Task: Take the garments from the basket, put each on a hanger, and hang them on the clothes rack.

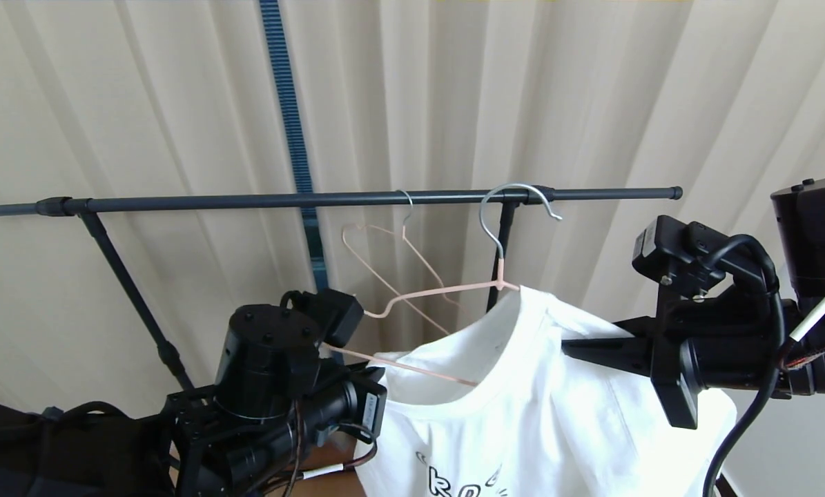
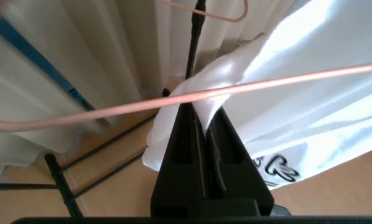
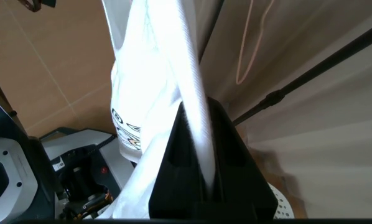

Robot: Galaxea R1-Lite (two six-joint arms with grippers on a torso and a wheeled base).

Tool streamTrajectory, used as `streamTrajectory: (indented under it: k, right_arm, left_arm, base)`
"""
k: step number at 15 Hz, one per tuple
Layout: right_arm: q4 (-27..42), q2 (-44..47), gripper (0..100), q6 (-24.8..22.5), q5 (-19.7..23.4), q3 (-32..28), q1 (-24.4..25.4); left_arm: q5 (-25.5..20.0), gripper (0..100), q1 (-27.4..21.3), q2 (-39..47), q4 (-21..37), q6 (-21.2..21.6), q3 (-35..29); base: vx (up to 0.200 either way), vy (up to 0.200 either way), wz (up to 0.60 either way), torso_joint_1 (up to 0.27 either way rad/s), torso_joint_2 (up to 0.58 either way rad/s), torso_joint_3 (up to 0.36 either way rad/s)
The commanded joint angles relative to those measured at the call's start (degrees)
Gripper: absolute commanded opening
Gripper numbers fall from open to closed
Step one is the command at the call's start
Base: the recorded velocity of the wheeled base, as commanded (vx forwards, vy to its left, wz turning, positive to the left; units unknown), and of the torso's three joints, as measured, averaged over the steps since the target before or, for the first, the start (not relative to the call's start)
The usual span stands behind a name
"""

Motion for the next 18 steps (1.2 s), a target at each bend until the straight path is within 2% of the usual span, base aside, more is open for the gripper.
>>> streamTrajectory:
  k: [1,6,12,18]
  right_arm:
    - [0.02,-0.06,0,-0.08,-0.07,0.3,0.02]
    - [0.02,-0.32,0,-2.02,0.19,1.0,-2.09]
    - [-0.07,-1.46,0,-3.69,0.19,2.23,-2.44]
    - [-2.97,-2.17,0,-7.29,0.46,4.69,-3.23]
  left_arm:
    - [0.05,0,1.64,-2.49,-0.08,-0.12,0.5]
    - [0.05,0,5.86,-5.39,-0.08,-0.04,2.35]
    - [-0.12,0,10.25,-5.82,-0.08,-0.12,2.08]
    - [-0.21,0,13.77,-6.35,-0.08,-0.12,0.94]
  base:
    - [0.0,0.0,0.0,0.0,0.0,0.0]
    - [0.0,0.0,0.0,0.0,0.0,0.0]
    - [0.0,0.0,0.0,0.0,0.0,0.0]
    - [0.0,0.0,0.0,0.0,0.0,0.0]
